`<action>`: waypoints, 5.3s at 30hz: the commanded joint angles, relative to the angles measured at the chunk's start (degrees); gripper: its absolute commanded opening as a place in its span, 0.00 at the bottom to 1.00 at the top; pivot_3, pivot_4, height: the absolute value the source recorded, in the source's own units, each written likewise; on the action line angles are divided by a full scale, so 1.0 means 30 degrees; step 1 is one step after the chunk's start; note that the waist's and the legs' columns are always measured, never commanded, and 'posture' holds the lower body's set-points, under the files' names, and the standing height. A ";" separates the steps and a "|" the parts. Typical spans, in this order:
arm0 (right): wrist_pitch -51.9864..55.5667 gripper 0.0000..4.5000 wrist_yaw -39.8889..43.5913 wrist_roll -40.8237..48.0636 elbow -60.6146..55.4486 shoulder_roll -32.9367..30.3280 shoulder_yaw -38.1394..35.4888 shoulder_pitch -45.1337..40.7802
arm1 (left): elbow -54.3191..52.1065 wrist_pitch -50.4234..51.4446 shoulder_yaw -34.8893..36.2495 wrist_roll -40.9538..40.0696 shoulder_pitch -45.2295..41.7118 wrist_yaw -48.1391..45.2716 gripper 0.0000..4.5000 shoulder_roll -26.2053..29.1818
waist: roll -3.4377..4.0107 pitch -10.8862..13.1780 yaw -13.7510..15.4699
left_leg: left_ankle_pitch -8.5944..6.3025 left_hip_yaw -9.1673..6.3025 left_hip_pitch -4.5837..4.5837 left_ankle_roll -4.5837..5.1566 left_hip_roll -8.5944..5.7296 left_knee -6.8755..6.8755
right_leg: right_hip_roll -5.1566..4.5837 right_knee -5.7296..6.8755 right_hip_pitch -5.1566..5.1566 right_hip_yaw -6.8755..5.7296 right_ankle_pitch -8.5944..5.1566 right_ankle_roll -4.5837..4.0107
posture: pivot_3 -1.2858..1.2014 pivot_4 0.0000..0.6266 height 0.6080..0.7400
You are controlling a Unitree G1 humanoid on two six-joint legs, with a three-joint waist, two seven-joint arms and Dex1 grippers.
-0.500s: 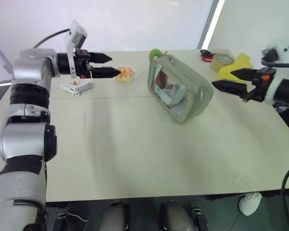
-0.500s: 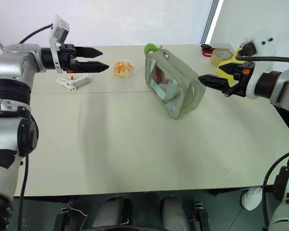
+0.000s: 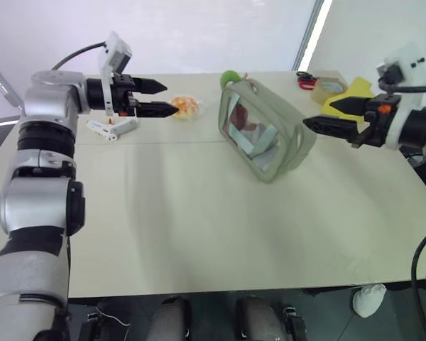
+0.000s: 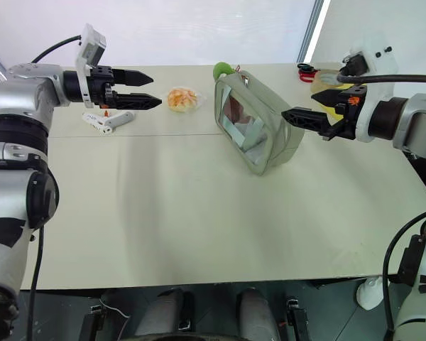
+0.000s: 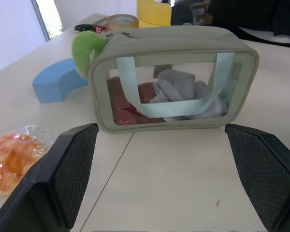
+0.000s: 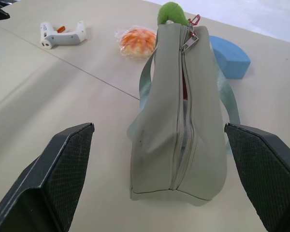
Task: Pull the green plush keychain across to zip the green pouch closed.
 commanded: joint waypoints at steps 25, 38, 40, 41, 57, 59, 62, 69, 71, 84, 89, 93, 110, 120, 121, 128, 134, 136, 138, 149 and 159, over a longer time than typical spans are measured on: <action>-0.5002 1.00 -0.1949 -0.5110 0.2070 0.4754 0.6904 -0.3603 | -1.3534 0.2281 -0.0212 -0.1242 0.5947 0.3875 0.99 -0.2180 | 0.0001 -0.0001 -0.0046 | 0.0057 -0.0009 -0.0001 -0.0100 0.0001 0.0011 | -0.0017 0.0128 -0.0087 0.0057 0.0000 -0.0001 | 0.52 0.24 1.00; -0.8767 1.00 -0.0548 -0.9100 0.7070 0.6091 0.9520 -0.3895 | -1.5071 0.3005 -0.0398 -0.2036 0.6703 0.5091 0.99 -0.2144 | 0.0001 -0.0001 -0.0113 | 0.0059 0.0001 0.0004 -0.0102 0.0000 0.0008 | -0.0015 0.0128 -0.0087 0.0052 0.0000 -0.0001 | 0.52 0.24 1.00; -0.8983 1.00 -0.0254 -0.9381 0.7383 0.6117 0.9494 -0.3947 | -1.5290 0.3164 -0.0362 -0.2157 0.6900 0.5207 0.99 -0.2004 | 0.0000 -0.0001 -0.0125 | 0.0059 0.0000 0.0009 -0.0103 0.0000 0.0009 | -0.0015 0.0128 -0.0083 0.0053 0.0000 -0.0001 | 0.52 0.24 1.00; -0.9023 1.00 -0.0138 -0.9471 0.7467 0.6150 0.9423 -0.3953 | -1.5427 0.3259 -0.0352 -0.2219 0.7014 0.5248 0.99 -0.1931 | 0.0001 -0.0001 -0.0131 | 0.0059 0.0000 0.0012 -0.0103 0.0001 0.0009 | -0.0014 0.0128 -0.0083 0.0052 0.0000 -0.0001 | 0.52 0.24 1.00; -1.6418 0.01 0.6970 -1.1862 0.7341 0.5033 1.1559 -0.4015 | -1.4855 0.4352 0.1349 -0.2895 0.7240 0.6082 1.00 0.0878 | 0.0006 0.0003 -0.0503 | 0.0059 -0.0004 0.0019 -0.0103 0.0004 -0.0010 | -0.0007 0.0124 -0.0084 0.0044 0.0000 0.0000 | 0.52 0.24 1.00; -1.7522 0.01 0.7962 -1.1782 0.7429 0.5049 1.1426 -0.3992 | -1.5677 0.5337 0.1694 -0.3516 0.7413 0.5945 1.00 0.1466 | 0.0006 0.0003 -0.0544 | 0.0059 -0.0008 0.0017 -0.0104 0.0004 -0.0009 | -0.0008 0.0124 -0.0084 0.0040 0.0000 0.0000 | 0.52 0.24 1.00; -1.8533 0.01 0.9303 -1.1488 0.7383 0.5360 1.1276 -0.3820 | -1.6805 0.6447 0.2043 -0.4189 0.7710 0.5878 1.00 0.2238 | 0.0006 0.0004 -0.0551 | 0.0059 -0.0018 0.0017 -0.0104 0.0007 -0.0010 | -0.0008 0.0125 -0.0084 0.0040 0.0000 0.0000 | 0.52 0.24 1.00; -1.9700 0.01 1.0574 -1.1272 0.7642 0.6727 1.1088 -0.3788 | -1.8193 0.8082 0.2596 -0.5346 0.8107 0.6305 1.00 0.3245 | 0.0006 0.0004 -0.0580 | 0.0062 -0.0021 0.0020 -0.0109 0.0011 -0.0007 | -0.0008 0.0132 -0.0083 0.0038 0.0000 0.0000 | 0.52 0.24 1.00; -1.9897 0.01 1.0974 -1.1325 0.7446 0.7036 1.1222 -0.3716 | -1.8598 0.8079 0.2508 -0.5328 0.8441 0.6340 1.00 0.3594 | 0.0008 0.0005 -0.0578 | 0.0062 -0.0021 0.0019 -0.0109 0.0012 -0.0007 | -0.0008 0.0132 -0.0083 0.0037 0.0000 -0.0001 | 0.52 0.24 1.00; -1.9803 0.01 1.1903 -1.1626 0.7372 0.7636 1.1234 -0.3182 | -1.9743 0.8090 0.1508 -0.5648 0.9835 0.5451 1.00 0.5115 | 0.0007 0.0005 -0.0520 | 0.0070 -0.0014 0.0022 -0.0123 0.0011 -0.0005 | -0.0008 0.0135 -0.0074 0.0024 0.0000 -0.0001 | 0.52 0.24 1.00; -1.9767 0.43 1.1830 -1.1849 0.6707 0.6811 1.0749 -0.3284 | -1.8936 0.7925 0.1478 -0.5650 0.9359 0.5414 1.00 0.5042 | 0.0008 0.0005 -0.0512 | 0.0069 -0.0015 0.0022 -0.0122 0.0008 -0.0006 | -0.0008 0.0134 -0.0071 0.0023 0.0000 -0.0001 | 0.52 0.24 1.00; -1.6854 0.43 1.1250 -1.0846 0.4216 0.5095 0.8975 -0.3047 | -1.5224 0.6353 0.2010 -0.4480 0.8160 0.6210 1.00 0.5485 | 0.0015 0.0012 -0.0436 | 0.0069 -0.0018 0.0018 -0.0122 0.0007 -0.0001 | -0.0009 0.0133 -0.0072 0.0021 0.0000 -0.0001 | 0.52 0.24 1.00; -1.5514 0.38 0.9993 -1.0585 0.2056 0.4776 0.9781 0.0371 | -0.9292 0.2253 0.0762 -0.1631 0.6561 0.5066 1.00 0.4888 | 0.0010 0.0010 -0.0473 | 0.0068 0.0015 0.0022 -0.0121 0.0002 -0.0005 | -0.0010 0.0131 -0.0071 0.0012 0.0000 -0.0001 | 0.52 0.24 1.00; -1.6255 0.01 0.9818 -1.0691 0.2459 0.5078 1.0004 0.0414 | -1.1639 0.6643 0.1997 -0.4065 0.5461 0.3362 1.00 0.5833 | -0.0007 0.0020 -0.0581 | 0.0068 -0.0002 0.0022 -0.0119 0.0007 -0.0006 | -0.0009 0.0130 -0.0071 0.0012 0.0000 -0.0001 | 0.52 0.24 1.00; -1.6457 0.01 0.9794 -1.0808 0.2547 0.5122 1.0051 0.0382 | -1.2151 0.6928 0.1926 -0.4186 0.5660 0.3190 1.00 0.5970 | -0.0007 0.0019 -0.0585 | 0.0067 -0.0010 0.0027 -0.0119 0.0009 -0.0009 | -0.0010 0.0130 -0.0071 0.0017 0.0000 -0.0001 | 0.52 0.24 1.00; -1.7281 0.01 1.0151 -1.1122 0.3535 0.5287 1.0204 -0.0046 | -1.5449 0.7746 0.1034 -0.4451 0.8490 0.1254 1.00 0.7801 | -0.0006 0.0019 -0.0583 | 0.0068 -0.0007 0.0050 -0.0120 0.0023 -0.0018 | -0.0003 0.0138 -0.0071 0.0022 -0.0001 -0.0001 | 0.52 0.24 1.00; -1.7489 0.01 1.0279 -1.1191 0.4003 0.5421 1.0128 -0.0245 | -1.5707 0.6195 0.0832 -0.3628 0.9973 0.2213 1.00 0.7321 | -0.0006 0.0019 -0.0541 | 0.0067 -0.0001 0.0048 -0.0119 0.0022 -0.0014 | -0.0004 0.0134 -0.0067 0.0023 -0.0001 -0.0002 | 0.52 0.24 1.00; -1.7522 0.01 1.0279 -1.1211 0.4093 0.5460 1.0136 -0.0292 | -1.5277 0.5988 0.0830 -0.3496 0.9903 0.2874 1.00 0.6689 | -0.0007 0.0019 -0.0509 | 0.0067 -0.0003 0.0048 -0.0119 0.0021 -0.0012 | -0.0005 0.0136 -0.0063 0.0022 -0.0001 -0.0002 | 0.52 0.24 1.00; -1.7554 0.00 1.0310 -1.1231 0.4132 0.5451 1.0140 -0.0283 | -1.4888 0.5523 0.0596 -0.3136 0.9879 0.2913 0.82 0.6597 | -0.0007 0.0019 -0.0531 | 0.0067 -0.0002 0.0048 -0.0119 0.0021 -0.0009 | -0.0005 0.0135 -0.0061 0.0023 -0.0001 -0.0002 | 0.52 0.24 1.00; -1.7578 0.00 1.0252 -1.1309 0.4132 0.5433 1.0071 -0.0203 | -1.3149 0.4355 -0.0144 -0.2532 0.7227 0.2133 0.02 0.6196 | -0.0007 0.0019 -0.0535 | 0.0067 0.0007 0.0041 -0.0118 0.0019 -0.0012 | -0.0001 0.0133 -0.0066 0.0014 -0.0001 -0.0002 | 0.52 0.24 1.00; -1.7599 0.00 0.9967 -1.1558 0.4379 0.5772 1.0253 -0.0467 | -1.5241 0.3067 -0.2060 -0.1660 0.6402 0.1767 0.02 0.3936 | -0.0006 0.0019 -0.0609 | 0.0068 -0.0001 0.0054 -0.0120 0.0018 -0.0009 | -0.0005 0.0134 -0.0056 0.0024 -0.0001 -0.0001 | 0.52 0.24 1.00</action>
